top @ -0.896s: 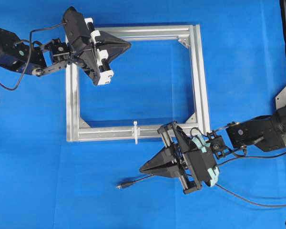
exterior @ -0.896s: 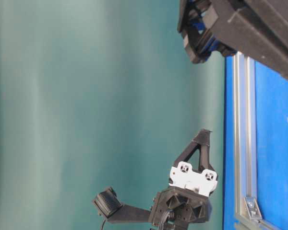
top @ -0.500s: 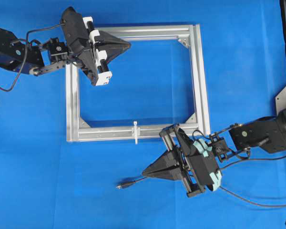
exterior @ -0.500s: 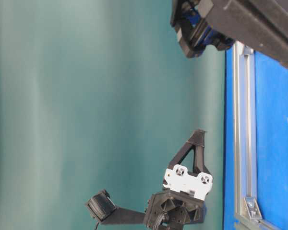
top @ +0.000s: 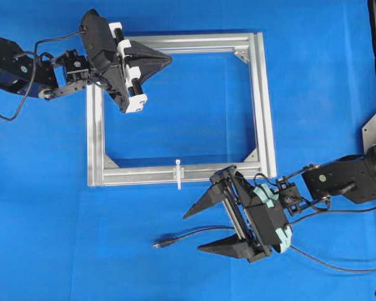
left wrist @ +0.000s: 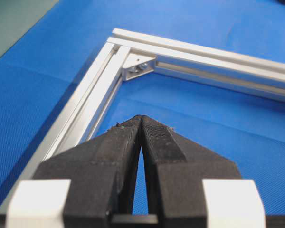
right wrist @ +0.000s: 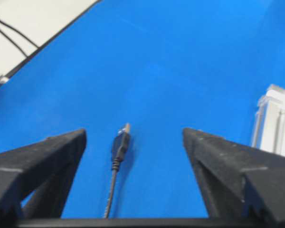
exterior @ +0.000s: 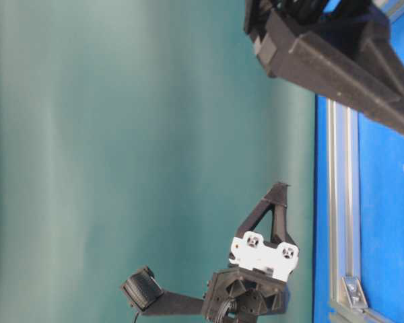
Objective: Insert the wire through the string loop located in the center.
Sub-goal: 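Open the right gripper and lower it over the black USB cable, then close the right gripper on the cable just behind the USB plug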
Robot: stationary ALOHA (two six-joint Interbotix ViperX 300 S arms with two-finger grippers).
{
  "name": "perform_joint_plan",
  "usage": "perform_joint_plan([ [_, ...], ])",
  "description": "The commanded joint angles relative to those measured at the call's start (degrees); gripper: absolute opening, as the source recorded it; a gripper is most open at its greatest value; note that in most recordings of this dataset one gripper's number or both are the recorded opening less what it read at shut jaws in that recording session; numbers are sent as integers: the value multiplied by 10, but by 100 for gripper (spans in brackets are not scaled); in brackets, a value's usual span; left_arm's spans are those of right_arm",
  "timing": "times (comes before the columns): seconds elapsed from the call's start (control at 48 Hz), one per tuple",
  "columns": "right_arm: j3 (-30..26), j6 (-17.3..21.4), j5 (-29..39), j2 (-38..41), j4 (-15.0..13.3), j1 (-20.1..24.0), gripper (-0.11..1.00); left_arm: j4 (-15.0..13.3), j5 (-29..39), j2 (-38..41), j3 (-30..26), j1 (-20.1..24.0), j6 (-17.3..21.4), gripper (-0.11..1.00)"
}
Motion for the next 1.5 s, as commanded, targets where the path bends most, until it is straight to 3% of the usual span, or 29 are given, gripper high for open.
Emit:
perform_joint_plan([
  [0.0,-10,1,4,-15,4,4,89,2,-3,-16,-4,0,1,0],
  [0.083,-11,2,10,-11,10,5,84,2,-3,-15,-4,0,1,0],
  [0.646,-30,14,13,90,57,5,85,2,1,-16,-4,4,2,0],
  [1.251,-53,14,13,127,64,5,82,2,11,-16,-3,4,2,0],
  [1.355,-54,13,13,127,65,5,71,2,11,-16,-4,4,2,0],
  [1.48,-54,12,13,127,64,5,35,2,11,-16,-3,4,2,0],
])
